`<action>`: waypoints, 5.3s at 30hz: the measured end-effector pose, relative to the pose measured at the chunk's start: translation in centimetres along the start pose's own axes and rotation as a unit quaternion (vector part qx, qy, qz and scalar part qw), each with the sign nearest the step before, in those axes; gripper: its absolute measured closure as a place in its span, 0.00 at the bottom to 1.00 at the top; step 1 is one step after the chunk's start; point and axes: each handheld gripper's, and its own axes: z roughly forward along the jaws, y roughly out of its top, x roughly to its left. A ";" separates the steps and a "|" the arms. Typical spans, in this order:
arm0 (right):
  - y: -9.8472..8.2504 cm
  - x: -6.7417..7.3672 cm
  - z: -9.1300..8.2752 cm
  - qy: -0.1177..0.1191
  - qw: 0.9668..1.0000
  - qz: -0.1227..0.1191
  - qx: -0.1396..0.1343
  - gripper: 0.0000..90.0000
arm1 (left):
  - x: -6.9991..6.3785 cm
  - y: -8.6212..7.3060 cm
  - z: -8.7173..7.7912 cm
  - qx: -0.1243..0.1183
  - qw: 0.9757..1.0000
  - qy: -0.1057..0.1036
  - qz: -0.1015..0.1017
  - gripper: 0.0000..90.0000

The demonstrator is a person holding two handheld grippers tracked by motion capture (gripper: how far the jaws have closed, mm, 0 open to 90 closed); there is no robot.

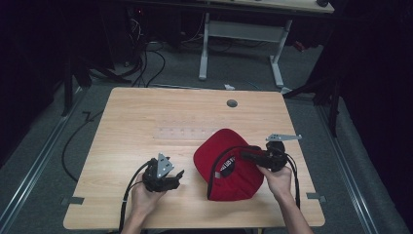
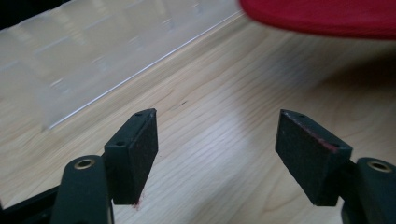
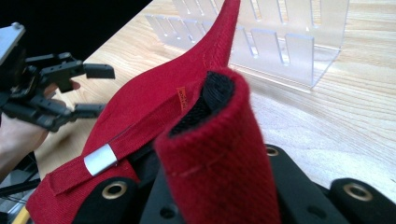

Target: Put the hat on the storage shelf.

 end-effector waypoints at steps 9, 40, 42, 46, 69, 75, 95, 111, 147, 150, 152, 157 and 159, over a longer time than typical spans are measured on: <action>0.5 0.2 0.6 0.006 1.000 0.014 0.002 0.94 | -2.6 0.2 -0.2 0.009 0.999 -0.040 0.031 0.30; 1.8 1.4 2.7 0.017 0.999 0.031 0.042 0.94 | -4.6 0.1 0.6 0.022 0.993 -0.046 0.106 0.36; 1.7 1.3 2.8 0.016 0.998 0.034 0.044 0.94 | -4.5 0.1 0.6 0.022 0.993 -0.045 0.106 0.39; 1.7 1.4 2.9 0.018 0.998 0.040 0.047 0.93 | -4.3 0.3 0.6 0.025 0.993 -0.040 0.107 0.46; 1.6 2.0 3.5 0.041 0.996 0.049 0.056 0.93 | -3.8 0.7 0.9 0.032 0.989 -0.001 0.141 0.70; 2.0 1.8 3.3 0.054 0.996 0.061 0.042 0.93 | -4.4 0.1 0.6 0.050 0.985 -0.027 0.161 0.80; 4.1 0.6 0.3 0.049 0.993 0.083 -0.075 0.50 | -5.2 1.8 -2.6 0.087 0.978 -0.106 0.157 0.96; 2.2 -1.4 -1.3 0.000 0.989 0.093 -0.115 0.42 | -2.8 3.5 -3.2 0.056 0.991 -0.075 0.090 0.96; -5.6 -3.3 5.1 -0.251 0.966 -0.055 0.034 0.41 | -0.4 7.2 -2.2 -0.008 0.995 -0.088 -0.048 0.96; -5.6 -3.3 5.1 -0.254 0.965 -0.052 0.033 0.41 | -0.4 7.7 -2.5 -0.014 0.994 -0.090 -0.057 0.96; -5.6 -3.4 5.1 -0.255 0.965 -0.053 0.033 0.41 | -0.4 8.3 -2.6 -0.021 0.993 -0.094 -0.065 0.96; -5.6 -3.3 5.1 -0.255 0.965 -0.053 0.033 0.41 | 0.0 9.9 -3.0 -0.046 0.991 -0.096 -0.078 0.96; -5.6 -3.3 5.1 -0.255 0.965 -0.053 0.033 0.41 | 0.3 10.5 -3.1 -0.054 0.991 -0.092 -0.081 0.96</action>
